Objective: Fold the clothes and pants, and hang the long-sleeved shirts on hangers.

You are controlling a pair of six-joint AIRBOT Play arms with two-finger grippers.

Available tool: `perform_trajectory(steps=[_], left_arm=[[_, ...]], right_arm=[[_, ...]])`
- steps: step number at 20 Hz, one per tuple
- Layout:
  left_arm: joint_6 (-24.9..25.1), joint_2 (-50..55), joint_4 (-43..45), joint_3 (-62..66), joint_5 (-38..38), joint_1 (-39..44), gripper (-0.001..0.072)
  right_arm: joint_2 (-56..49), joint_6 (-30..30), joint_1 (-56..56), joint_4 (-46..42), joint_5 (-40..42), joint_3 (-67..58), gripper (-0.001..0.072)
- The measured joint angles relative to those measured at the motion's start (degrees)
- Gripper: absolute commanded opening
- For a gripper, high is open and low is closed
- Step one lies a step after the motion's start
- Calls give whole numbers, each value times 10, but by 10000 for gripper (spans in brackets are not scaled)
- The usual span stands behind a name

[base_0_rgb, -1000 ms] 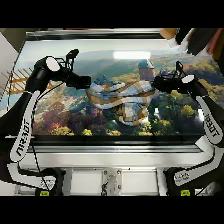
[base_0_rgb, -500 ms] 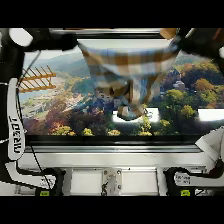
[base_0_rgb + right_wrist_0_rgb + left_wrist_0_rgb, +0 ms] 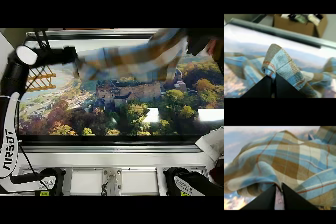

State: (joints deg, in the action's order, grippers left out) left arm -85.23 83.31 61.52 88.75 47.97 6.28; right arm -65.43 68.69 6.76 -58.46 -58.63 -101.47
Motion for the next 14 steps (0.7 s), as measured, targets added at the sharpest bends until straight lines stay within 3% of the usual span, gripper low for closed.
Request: perform_trajectory(steps=[1,2,3,4,9,14], left_arm=[[-10,2,0,-32,9,-2,575],[-16,3,1,-57,18,-5,576],[-23,2,1,-76,24,-10,575],[-26,-4,2,-92,29,-18,576],[-39,-63,3,-122,59,-74,575],[-37,-127,4,-181,122,-97,576]], right_arm=[[0,0,42,-3,-10,29,31],[-3,0,89,-3,-12,62,154],[-10,0,133,0,-4,92,481],[-20,1,178,8,9,119,639],[-58,9,283,-5,77,174,636],[-54,80,196,-87,29,199,636]])
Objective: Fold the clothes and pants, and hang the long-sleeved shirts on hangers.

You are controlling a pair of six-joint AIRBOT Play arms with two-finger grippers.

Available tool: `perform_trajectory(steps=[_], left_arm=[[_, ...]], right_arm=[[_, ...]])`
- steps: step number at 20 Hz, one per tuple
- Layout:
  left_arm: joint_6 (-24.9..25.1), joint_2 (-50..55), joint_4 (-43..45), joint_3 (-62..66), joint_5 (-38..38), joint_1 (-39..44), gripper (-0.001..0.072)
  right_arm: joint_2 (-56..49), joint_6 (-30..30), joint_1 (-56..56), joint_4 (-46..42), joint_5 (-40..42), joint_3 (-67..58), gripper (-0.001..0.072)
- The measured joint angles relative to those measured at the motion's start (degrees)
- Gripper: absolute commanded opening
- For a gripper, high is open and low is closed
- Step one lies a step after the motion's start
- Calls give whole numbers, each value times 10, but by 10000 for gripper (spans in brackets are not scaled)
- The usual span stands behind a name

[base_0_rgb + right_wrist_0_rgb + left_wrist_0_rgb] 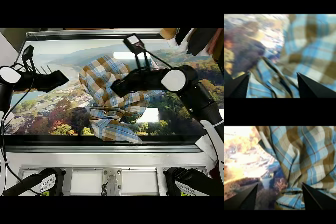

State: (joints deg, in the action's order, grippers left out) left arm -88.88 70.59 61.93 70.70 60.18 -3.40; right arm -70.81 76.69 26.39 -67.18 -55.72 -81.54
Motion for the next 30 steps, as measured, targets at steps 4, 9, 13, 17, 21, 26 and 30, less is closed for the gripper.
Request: perform_trajectory(steps=[4,9,13,17,21,26,30], left_arm=[[-3,-49,-1,-125,15,45,576],[-35,-32,-6,-244,-30,144,576],[-46,30,-52,-270,-74,183,576],[-38,68,-103,-276,-102,189,576],[-32,79,-129,-278,-121,192,574],[-32,82,-138,-278,-135,192,12],[-23,79,-129,-267,-125,160,10]], right_arm=[[1,53,-110,-27,-51,78,637],[-6,106,-178,-26,-53,205,639],[-18,22,-169,12,-31,256,638],[-24,-105,-135,25,14,269,639],[-41,-208,-102,30,45,273,638],[-79,-251,-80,31,60,273,26],[-71,-231,-85,12,69,264,16]])
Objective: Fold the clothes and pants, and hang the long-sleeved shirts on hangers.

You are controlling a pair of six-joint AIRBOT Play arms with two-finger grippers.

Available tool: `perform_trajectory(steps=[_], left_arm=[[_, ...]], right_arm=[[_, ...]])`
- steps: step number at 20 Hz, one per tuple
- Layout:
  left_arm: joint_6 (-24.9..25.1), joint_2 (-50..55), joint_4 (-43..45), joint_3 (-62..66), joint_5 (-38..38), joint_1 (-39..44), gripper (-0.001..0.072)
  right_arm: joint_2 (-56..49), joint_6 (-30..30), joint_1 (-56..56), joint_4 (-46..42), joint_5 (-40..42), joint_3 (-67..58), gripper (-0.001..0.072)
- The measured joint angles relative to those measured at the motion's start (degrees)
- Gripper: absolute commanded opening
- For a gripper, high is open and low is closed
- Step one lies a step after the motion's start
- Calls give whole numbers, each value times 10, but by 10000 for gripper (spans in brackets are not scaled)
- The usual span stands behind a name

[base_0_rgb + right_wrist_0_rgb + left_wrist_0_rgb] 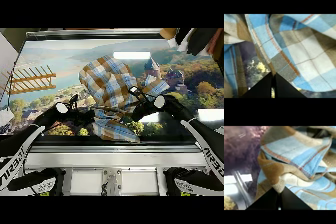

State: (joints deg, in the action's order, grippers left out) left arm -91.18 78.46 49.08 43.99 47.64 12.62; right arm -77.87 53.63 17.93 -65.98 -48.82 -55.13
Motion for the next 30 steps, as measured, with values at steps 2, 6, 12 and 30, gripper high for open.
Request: perform_trajectory(steps=[2,6,12,30], left_arm=[[7,-17,30,29,24,-38,10],[43,-87,92,126,81,-126,11],[118,-201,115,209,130,-186,11],[54,-195,137,62,106,-67,556]], right_arm=[[35,26,-6,-22,1,-10,15],[160,119,-10,-48,-18,-25,15],[316,315,23,-42,-108,-29,15],[128,564,89,-59,43,-30,15]])
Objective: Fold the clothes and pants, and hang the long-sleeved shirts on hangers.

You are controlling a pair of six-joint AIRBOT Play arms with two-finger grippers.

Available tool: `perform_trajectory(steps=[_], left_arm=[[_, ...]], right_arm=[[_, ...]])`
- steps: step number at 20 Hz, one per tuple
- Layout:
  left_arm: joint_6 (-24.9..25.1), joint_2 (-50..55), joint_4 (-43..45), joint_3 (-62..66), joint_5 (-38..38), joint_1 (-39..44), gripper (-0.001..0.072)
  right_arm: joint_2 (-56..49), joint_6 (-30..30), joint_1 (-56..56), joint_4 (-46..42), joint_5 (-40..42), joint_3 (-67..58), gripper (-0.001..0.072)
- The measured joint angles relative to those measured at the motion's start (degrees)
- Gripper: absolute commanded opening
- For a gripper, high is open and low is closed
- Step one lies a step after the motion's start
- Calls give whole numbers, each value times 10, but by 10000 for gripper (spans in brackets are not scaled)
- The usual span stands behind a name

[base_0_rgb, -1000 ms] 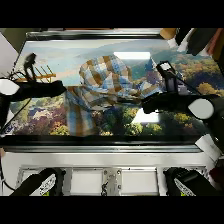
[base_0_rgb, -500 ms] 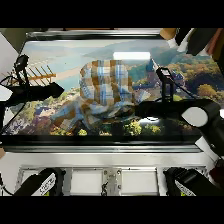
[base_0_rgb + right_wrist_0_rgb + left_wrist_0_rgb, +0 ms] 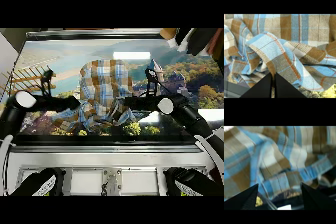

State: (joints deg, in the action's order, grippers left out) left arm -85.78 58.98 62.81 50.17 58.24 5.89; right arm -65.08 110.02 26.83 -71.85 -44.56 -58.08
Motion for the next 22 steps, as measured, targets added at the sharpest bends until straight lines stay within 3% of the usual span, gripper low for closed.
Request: perform_trajectory(steps=[7,13,14,16,22], left_arm=[[-103,23,116,-123,-107,155,555],[-144,127,154,-86,-133,174,537],[-150,139,159,-78,-133,170,340],[-157,155,168,-65,-131,162,19],[-157,117,181,-12,-105,128,11]], right_arm=[[-6,0,0,0,7,0,15],[-6,-1,0,0,8,0,15],[-6,-1,0,0,7,0,15],[-6,-3,0,0,7,0,15],[-7,-28,-14,-29,-11,-25,15]])
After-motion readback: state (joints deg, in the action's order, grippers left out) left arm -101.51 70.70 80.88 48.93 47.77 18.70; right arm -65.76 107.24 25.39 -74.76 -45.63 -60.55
